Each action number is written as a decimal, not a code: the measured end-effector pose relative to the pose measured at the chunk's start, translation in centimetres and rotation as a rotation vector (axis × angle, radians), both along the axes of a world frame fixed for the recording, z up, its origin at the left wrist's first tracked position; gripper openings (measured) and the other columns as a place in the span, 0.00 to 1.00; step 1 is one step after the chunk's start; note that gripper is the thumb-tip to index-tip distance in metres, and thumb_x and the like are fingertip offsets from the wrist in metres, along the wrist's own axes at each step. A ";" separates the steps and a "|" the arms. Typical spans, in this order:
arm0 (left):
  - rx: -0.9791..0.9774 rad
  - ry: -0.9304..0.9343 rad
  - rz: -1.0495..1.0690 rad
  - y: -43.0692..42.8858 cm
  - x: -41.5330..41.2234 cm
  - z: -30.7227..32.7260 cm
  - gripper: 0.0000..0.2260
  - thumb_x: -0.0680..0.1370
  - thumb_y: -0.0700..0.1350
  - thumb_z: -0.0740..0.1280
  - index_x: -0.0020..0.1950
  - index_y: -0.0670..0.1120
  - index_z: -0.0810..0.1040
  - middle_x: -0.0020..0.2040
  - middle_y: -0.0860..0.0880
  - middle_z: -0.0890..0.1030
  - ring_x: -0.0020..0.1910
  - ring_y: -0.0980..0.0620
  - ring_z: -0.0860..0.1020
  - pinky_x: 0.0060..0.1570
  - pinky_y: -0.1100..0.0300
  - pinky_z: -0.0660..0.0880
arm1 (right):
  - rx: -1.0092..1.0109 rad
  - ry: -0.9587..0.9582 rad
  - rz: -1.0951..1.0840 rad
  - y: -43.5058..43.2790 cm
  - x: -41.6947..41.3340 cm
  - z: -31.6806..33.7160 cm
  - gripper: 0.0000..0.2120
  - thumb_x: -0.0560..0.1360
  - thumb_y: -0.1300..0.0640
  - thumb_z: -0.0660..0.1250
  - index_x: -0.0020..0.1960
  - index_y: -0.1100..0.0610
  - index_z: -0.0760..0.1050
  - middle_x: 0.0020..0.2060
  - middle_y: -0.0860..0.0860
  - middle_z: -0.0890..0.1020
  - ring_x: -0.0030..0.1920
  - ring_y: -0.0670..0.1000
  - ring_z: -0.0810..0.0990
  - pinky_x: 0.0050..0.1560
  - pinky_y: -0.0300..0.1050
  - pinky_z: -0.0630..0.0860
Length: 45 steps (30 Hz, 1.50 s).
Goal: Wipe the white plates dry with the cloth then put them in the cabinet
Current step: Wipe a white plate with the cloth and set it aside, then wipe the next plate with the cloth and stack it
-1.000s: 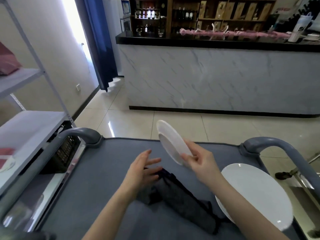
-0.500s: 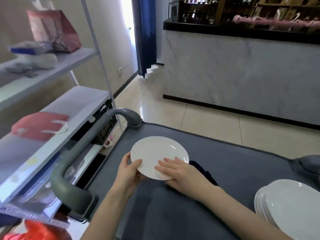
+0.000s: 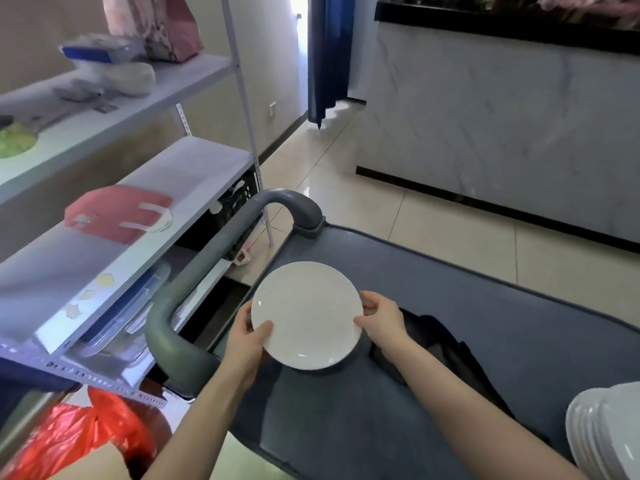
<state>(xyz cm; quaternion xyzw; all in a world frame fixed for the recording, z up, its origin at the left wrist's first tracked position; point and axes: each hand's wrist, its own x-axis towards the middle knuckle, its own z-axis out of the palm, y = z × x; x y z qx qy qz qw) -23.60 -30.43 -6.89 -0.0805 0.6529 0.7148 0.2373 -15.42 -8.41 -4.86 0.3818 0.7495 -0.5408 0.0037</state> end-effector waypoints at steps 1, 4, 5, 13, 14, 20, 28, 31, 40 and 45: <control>-0.051 0.042 -0.020 0.1 -0.4 -0.1 0.23 0.76 0.31 0.64 0.68 0.48 0.70 0.60 0.45 0.79 0.58 0.42 0.78 0.52 0.46 0.79 | -0.011 -0.005 -0.016 -0.1 -0.3 -0.4 0.26 0.70 0.72 0.65 0.65 0.56 0.77 0.56 0.50 0.84 0.54 0.49 0.81 0.61 0.48 0.77; -0.218 0.113 -0.062 0.6 -1.6 -0.1 0.22 0.72 0.32 0.66 0.62 0.50 0.73 0.55 0.48 0.80 0.56 0.44 0.78 0.53 0.49 0.78 | -0.016 -0.022 -0.031 -0.4 -1.1 -1.3 0.25 0.70 0.73 0.63 0.63 0.54 0.79 0.51 0.46 0.83 0.53 0.48 0.81 0.56 0.42 0.77; -0.293 0.135 -0.078 0.7 -2.1 -0.1 0.21 0.72 0.32 0.65 0.60 0.50 0.75 0.53 0.49 0.81 0.54 0.45 0.78 0.51 0.51 0.78 | -0.009 -0.031 -0.036 -0.3 -1.3 -1.5 0.25 0.70 0.73 0.63 0.61 0.53 0.80 0.49 0.44 0.83 0.53 0.47 0.81 0.55 0.41 0.76; -0.585 0.317 -0.213 1.7 -3.4 -0.4 0.14 0.70 0.35 0.69 0.49 0.53 0.78 0.40 0.59 0.81 0.41 0.64 0.76 0.35 0.69 0.69 | 0.099 -0.051 -0.040 0.7 -2.3 -2.0 0.24 0.69 0.72 0.60 0.52 0.46 0.81 0.39 0.34 0.80 0.48 0.45 0.81 0.51 0.41 0.77; -0.600 0.323 -0.210 1.8 -3.4 -0.5 0.14 0.70 0.36 0.70 0.49 0.53 0.78 0.40 0.59 0.80 0.41 0.65 0.76 0.35 0.72 0.67 | 0.105 -0.054 -0.036 0.8 -2.3 -2.1 0.24 0.69 0.72 0.60 0.49 0.45 0.81 0.39 0.34 0.80 0.48 0.46 0.82 0.52 0.42 0.78; -0.646 0.323 -0.213 2.0 -3.3 -1.9 0.15 0.70 0.35 0.71 0.54 0.48 0.80 0.42 0.55 0.81 0.42 0.61 0.77 0.36 0.74 0.66 | 0.137 -0.036 0.001 1.0 -2.2 -2.2 0.21 0.70 0.70 0.61 0.52 0.49 0.82 0.45 0.45 0.83 0.51 0.51 0.82 0.55 0.47 0.79; -0.872 0.370 -0.164 3.2 -2.5 -1.9 0.20 0.72 0.38 0.69 0.64 0.45 0.76 0.55 0.48 0.66 0.56 0.43 0.70 0.55 0.52 0.71 | 0.147 -0.059 0.048 2.4 -0.4 -1.4 0.20 0.75 0.64 0.66 0.67 0.55 0.76 0.59 0.52 0.79 0.55 0.49 0.79 0.58 0.40 0.73; -0.812 0.492 -0.128 5.9 -0.8 -0.3 0.21 0.74 0.38 0.69 0.66 0.47 0.75 0.56 0.49 0.66 0.60 0.44 0.69 0.61 0.52 0.68 | 0.151 -0.004 0.012 4.2 2.4 0.5 0.16 0.77 0.63 0.67 0.63 0.54 0.78 0.56 0.50 0.81 0.52 0.46 0.79 0.59 0.40 0.74; -0.395 0.651 -0.603 22.1 13.3 4.8 0.07 0.75 0.43 0.68 0.46 0.57 0.80 0.37 0.58 0.81 0.39 0.63 0.79 0.41 0.67 0.73 | 0.342 0.048 -0.269 13.2 19.2 6.8 0.13 0.76 0.61 0.67 0.59 0.51 0.80 0.50 0.46 0.83 0.49 0.44 0.81 0.51 0.34 0.74; -0.384 0.706 -0.898 29.0 21.2 5.4 0.08 0.76 0.52 0.69 0.54 0.53 0.80 0.42 0.58 0.79 0.42 0.64 0.77 0.41 0.72 0.71 | 0.499 -0.209 -0.374 18.1 30.6 7.1 0.20 0.74 0.58 0.70 0.66 0.55 0.76 0.58 0.53 0.81 0.56 0.53 0.79 0.60 0.45 0.72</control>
